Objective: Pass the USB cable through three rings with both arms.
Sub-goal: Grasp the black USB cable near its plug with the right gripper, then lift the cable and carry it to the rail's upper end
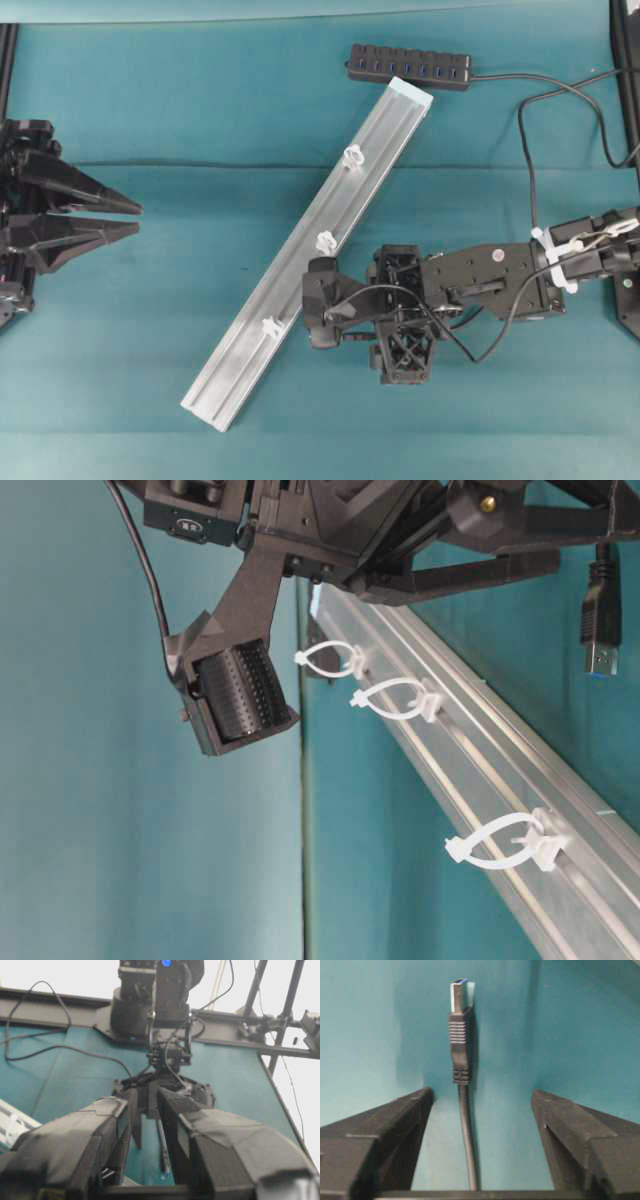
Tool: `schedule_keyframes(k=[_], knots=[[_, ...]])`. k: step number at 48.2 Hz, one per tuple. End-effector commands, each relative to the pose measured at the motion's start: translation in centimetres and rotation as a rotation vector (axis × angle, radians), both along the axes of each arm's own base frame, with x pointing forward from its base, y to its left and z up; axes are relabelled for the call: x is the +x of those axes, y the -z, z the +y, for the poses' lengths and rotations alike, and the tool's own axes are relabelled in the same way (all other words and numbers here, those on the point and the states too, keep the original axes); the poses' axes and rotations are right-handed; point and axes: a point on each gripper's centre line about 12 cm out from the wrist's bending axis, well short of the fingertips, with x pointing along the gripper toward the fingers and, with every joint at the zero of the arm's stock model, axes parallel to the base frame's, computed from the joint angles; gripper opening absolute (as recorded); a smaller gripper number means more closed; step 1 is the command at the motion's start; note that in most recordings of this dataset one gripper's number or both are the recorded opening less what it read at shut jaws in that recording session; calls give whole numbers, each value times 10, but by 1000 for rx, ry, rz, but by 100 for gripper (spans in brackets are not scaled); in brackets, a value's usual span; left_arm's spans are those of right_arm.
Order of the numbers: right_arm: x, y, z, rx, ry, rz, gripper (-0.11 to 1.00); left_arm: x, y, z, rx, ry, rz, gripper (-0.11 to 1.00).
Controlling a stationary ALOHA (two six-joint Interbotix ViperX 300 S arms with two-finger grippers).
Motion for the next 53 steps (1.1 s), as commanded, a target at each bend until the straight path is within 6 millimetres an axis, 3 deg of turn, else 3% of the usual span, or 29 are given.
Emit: schedule_keyframes(k=[1, 16, 37, 53], knots=[[-1, 11, 5, 4, 13, 20, 76, 2, -6, 1, 3, -3, -15, 40], [-6, 19, 20, 8, -3, 38, 56, 2, -7, 1, 3, -3, -17, 40], [-11, 24, 41, 6, -56, 50, 56, 2, -6, 1, 1, -3, -15, 40], [-11, 23, 38, 5, -46, 64, 56, 1, -8, 1, 1, -4, -23, 40]])
